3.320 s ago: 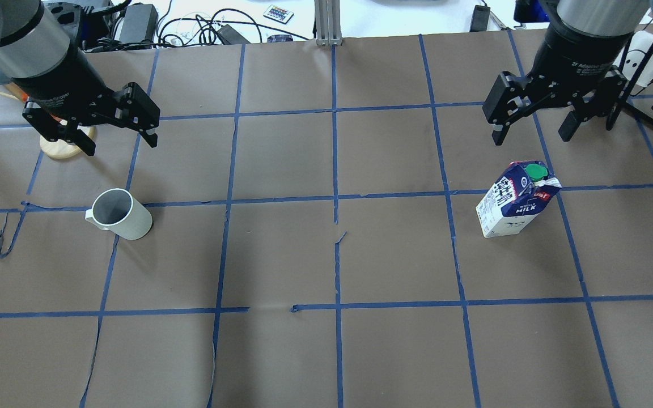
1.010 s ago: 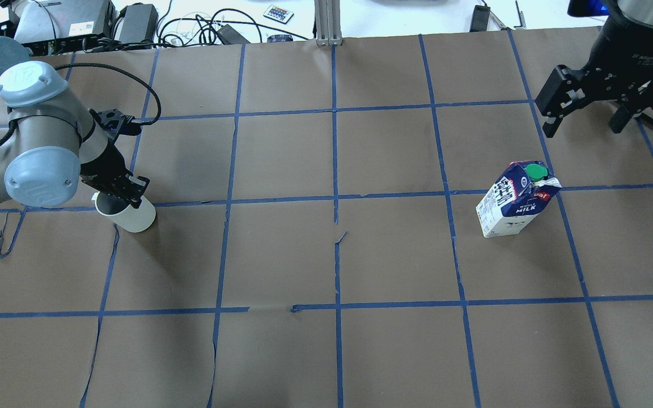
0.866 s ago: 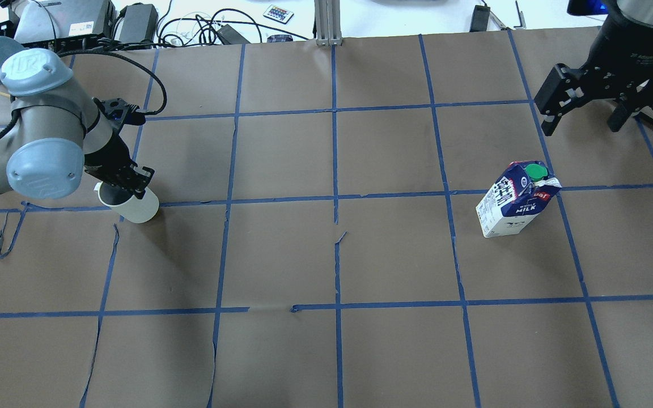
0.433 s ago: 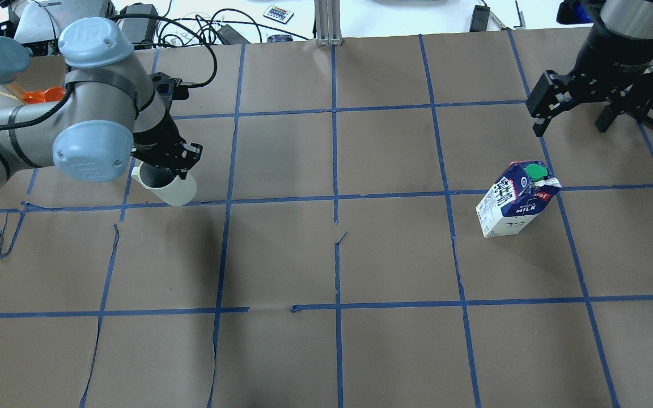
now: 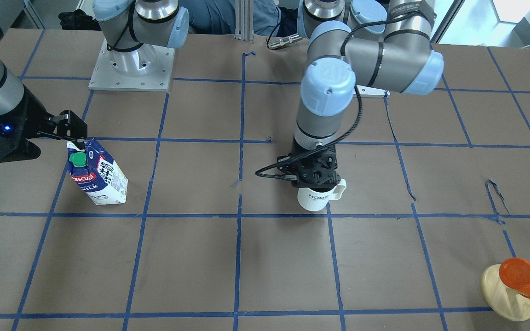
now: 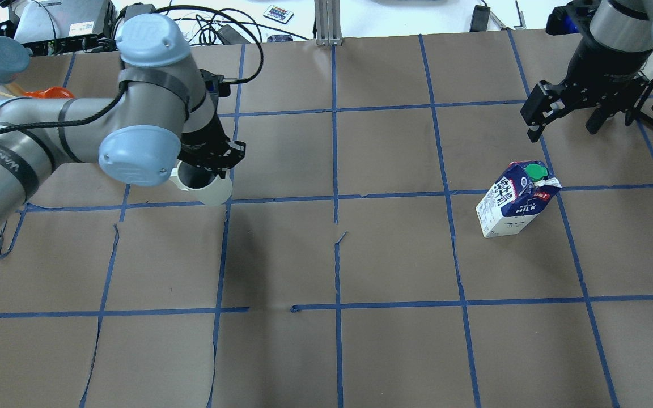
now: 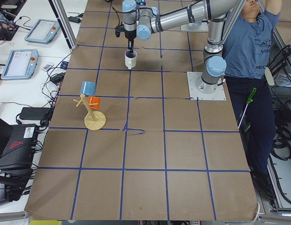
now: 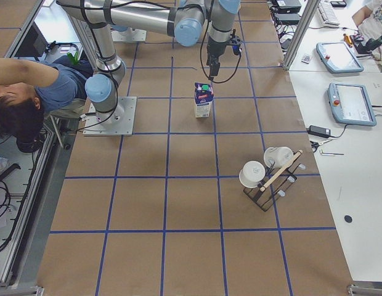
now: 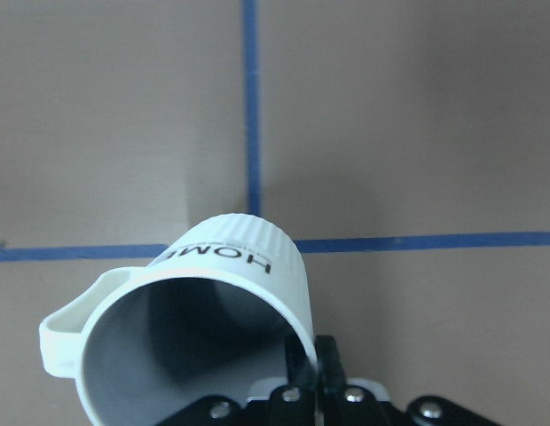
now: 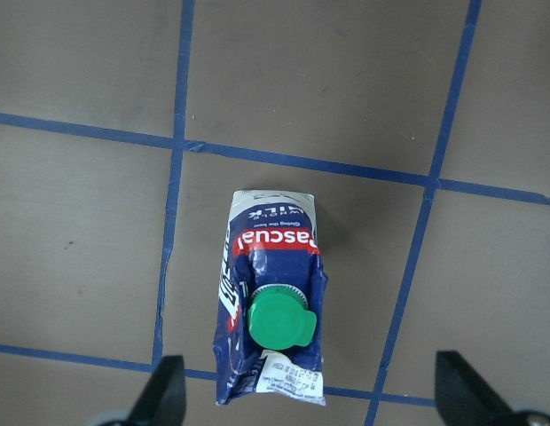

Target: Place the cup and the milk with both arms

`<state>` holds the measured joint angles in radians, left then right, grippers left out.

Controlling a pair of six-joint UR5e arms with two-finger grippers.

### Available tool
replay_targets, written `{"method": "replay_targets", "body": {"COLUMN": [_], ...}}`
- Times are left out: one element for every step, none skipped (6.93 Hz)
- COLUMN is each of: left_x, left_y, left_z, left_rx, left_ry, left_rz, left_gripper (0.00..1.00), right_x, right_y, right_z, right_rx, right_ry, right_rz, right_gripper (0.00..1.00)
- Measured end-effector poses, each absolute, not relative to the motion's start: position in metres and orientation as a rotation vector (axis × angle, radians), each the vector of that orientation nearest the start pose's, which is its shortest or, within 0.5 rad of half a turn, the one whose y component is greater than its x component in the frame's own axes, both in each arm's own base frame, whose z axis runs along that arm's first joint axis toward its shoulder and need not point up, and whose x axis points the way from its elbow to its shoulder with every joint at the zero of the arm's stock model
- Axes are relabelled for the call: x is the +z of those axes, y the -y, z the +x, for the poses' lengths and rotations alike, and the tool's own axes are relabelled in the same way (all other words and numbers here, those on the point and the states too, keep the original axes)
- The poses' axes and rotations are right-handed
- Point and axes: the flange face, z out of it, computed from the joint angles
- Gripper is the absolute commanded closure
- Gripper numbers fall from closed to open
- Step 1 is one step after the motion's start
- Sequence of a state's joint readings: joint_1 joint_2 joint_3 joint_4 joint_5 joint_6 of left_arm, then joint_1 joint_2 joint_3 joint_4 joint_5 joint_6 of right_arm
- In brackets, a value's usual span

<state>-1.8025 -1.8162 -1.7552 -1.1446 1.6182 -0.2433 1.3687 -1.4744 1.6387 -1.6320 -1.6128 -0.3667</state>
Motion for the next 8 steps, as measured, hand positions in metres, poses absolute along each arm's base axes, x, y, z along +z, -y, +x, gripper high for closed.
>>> {"method": "replay_targets", "body": {"left_x": [0.309,0.304,0.299,0.293,0.287,0.279,0.272,0.266], "left_y": [0.5,0.486,0.467,0.447,0.428,0.417,0.414,0.415], "left_z": [-0.282,-0.308,-0.339,-0.368,-0.392,-0.406,-0.412,-0.415], "left_rx": [-0.008,0.01,0.036,0.061,0.081,0.099,0.111,0.112], "left_ry": [-3.098,-3.109,-3.123,-3.129,-3.127,-3.122,-3.116,-3.112], "left_rz": [-0.064,-0.144,-0.201,-0.218,-0.204,-0.189,-0.184,-0.19], "left_gripper": [1.0,1.0,1.0,1.0,1.0,0.4,0.0,0.0], "right_x": [0.396,0.376,0.358,0.348,0.343,0.339,0.337,0.336], "right_y": [0.53,0.528,0.526,0.524,0.522,0.521,0.52,0.519], "right_z": [0.023,0.024,0.024,0.025,0.025,0.025,0.026,0.026], "right_rx": [0.179,0.19,0.204,0.213,0.223,0.233,0.241,0.244], "right_ry": [-3.132,-3.129,-3.128,-3.129,-3.129,-3.128,-3.127,-3.127], "right_rz": [-0.271,-0.266,-0.236,-0.194,-0.173,-0.165,-0.161,-0.159], "right_gripper": [0.0,0.0,0.0,0.0,0.0,0.08,0.18,0.34]}}
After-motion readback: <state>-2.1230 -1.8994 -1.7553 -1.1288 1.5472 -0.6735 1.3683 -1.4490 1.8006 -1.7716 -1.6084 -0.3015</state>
